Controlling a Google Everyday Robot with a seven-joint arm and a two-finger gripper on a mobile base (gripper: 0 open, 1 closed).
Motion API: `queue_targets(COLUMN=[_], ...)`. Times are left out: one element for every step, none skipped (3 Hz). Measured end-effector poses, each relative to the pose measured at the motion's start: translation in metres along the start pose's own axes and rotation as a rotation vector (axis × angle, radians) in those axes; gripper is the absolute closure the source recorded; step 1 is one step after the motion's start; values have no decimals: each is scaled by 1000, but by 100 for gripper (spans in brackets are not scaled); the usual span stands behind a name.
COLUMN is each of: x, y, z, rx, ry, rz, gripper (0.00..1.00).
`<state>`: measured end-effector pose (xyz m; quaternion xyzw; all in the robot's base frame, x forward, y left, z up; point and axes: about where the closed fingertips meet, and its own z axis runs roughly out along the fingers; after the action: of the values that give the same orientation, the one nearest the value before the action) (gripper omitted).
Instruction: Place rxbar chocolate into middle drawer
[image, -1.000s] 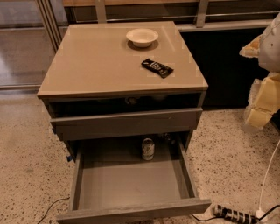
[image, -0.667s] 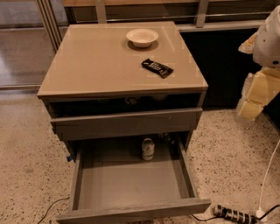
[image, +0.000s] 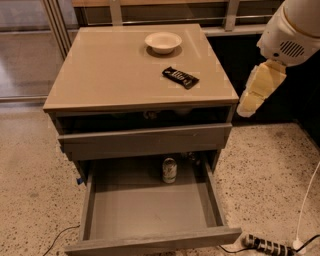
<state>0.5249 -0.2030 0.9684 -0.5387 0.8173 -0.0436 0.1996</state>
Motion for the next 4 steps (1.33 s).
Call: queue_targets(x=[-30,-48,-48,-44], y=[-33,-59,-59,-62], z=[35,55,55,55], rx=[52,136,136,143], ry=[-59,-97,-97,-89], rz=[124,226,228,248], gripper=[0,0,0,0])
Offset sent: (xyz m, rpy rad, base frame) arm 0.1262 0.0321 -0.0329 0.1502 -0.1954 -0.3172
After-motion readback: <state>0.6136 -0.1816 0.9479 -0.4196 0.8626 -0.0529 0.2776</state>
